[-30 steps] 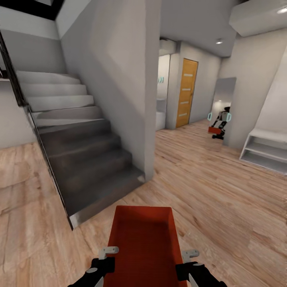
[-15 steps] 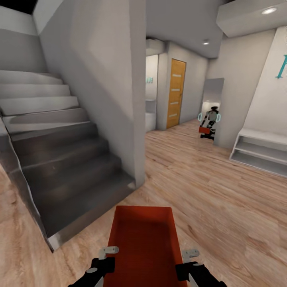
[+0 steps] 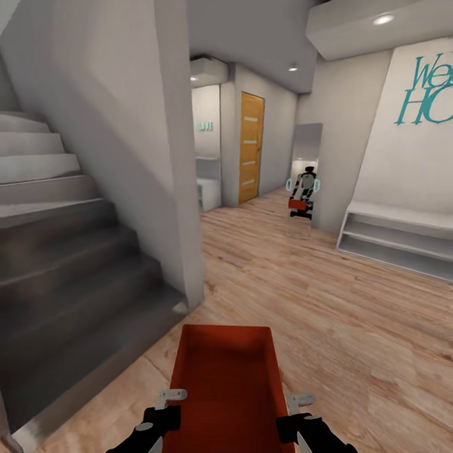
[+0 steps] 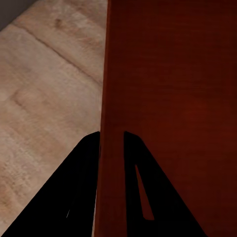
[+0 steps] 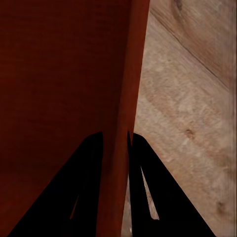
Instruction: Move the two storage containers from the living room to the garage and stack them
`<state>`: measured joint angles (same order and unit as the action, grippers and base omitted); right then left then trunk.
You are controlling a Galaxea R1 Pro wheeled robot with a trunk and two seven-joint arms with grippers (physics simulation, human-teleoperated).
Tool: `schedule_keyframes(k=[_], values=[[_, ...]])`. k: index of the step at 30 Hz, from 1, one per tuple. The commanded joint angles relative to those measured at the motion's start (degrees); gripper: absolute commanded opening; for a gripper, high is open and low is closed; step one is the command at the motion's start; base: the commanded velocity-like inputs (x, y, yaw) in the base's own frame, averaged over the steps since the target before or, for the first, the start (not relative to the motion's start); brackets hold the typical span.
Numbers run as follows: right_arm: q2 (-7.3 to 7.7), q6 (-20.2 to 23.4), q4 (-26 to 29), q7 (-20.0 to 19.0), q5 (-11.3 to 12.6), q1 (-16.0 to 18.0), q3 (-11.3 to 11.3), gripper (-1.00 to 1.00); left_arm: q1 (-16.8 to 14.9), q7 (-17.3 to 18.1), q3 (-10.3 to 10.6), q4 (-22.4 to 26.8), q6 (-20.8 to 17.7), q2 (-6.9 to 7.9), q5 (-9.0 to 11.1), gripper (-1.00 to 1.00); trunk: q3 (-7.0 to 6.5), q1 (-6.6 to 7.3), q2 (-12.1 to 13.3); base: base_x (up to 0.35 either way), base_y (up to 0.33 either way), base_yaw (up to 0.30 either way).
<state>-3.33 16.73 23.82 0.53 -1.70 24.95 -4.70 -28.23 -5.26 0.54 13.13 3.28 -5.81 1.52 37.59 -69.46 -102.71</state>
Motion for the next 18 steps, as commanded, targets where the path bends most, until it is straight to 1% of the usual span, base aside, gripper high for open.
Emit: schedule_keyframes(k=[1, 13, 18], values=[[0.43, 0.32, 0.0, -4.31, 1.08, 0.01, -1.37, -1.0, -0.07, 1.3, 1.45, 0.05, 0.15, 1.06, 0.22, -1.0, 0.05, -0.03, -0.02, 0.333, -0.124, -0.282], [0.41, 0.32, 0.0, -4.31, 1.08, 0.01, -1.37, -1.0, -0.07, 1.3, 1.42, 0.03, 0.15, 1.06, 0.15, -1.0, 0.05, -0.03, -0.02, 0.327, -0.13, -0.284], [0.39, 0.32, 0.0, -4.31, 1.08, 0.01, -1.37, -1.0, -0.07, 1.3, 1.43, 0.05, 0.15, 1.06, 0.15, -1.0, 0.05, -0.03, -0.02, 0.321, -0.14, -0.251]])
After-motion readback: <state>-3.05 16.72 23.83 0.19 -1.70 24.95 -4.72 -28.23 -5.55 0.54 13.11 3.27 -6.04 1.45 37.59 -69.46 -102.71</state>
